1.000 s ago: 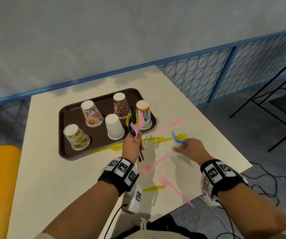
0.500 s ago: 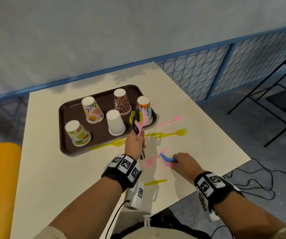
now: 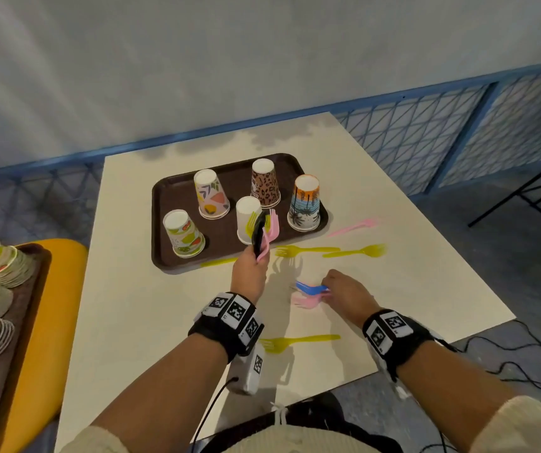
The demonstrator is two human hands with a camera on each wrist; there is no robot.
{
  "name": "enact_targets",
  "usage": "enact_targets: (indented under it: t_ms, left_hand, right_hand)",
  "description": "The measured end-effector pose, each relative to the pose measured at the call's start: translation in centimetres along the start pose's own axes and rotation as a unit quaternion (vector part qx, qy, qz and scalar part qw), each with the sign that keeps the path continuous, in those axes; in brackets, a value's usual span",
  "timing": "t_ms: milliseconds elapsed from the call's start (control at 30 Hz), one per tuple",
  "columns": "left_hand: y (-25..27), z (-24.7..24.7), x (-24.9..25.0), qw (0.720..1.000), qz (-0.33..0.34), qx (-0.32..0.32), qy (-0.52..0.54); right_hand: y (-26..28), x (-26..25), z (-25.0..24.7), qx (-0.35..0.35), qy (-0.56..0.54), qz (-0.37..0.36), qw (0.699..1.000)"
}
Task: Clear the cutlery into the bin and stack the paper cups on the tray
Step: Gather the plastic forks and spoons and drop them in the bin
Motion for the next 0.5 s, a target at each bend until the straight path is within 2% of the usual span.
enact_targets:
  t_ms: [67, 167, 300, 500]
  left_hand:
    - [-0.1, -0.6, -0.6, 1.000, -0.006, 0.004, -0.007]
    - [-0.1, -1.5, -1.2, 1.000, -0.017, 0.009, 0.004]
    - [0.0, -2.4, -1.9, 1.000, -0.008, 0.015, -0.019]
    - [0.1, -2.2, -2.4, 1.000, -0.011, 0.004, -0.023]
  right_hand:
    - [-0.2, -0.3, 0.0, 0.001, 0.030, 0.004, 1.000]
    - [-0.2, -1.7, -0.1, 0.005, 0.043, -0.027, 0.999]
    - [1.2, -4.4, 1.3, -0.090, -0.012, -0.072, 0.993]
    - [2.4, -5.1, 3.7, -0.154, 0.076, -0.185, 0.968]
Point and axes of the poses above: each hand's wrist, its own y-axis away from the middle knuckle, its own z-axis out of the palm, x = y × z, the point moved 3 cm from there along -y, towards the middle knuckle, and after that the axes turned 13 degrees about -y, right-handed, at the moved point
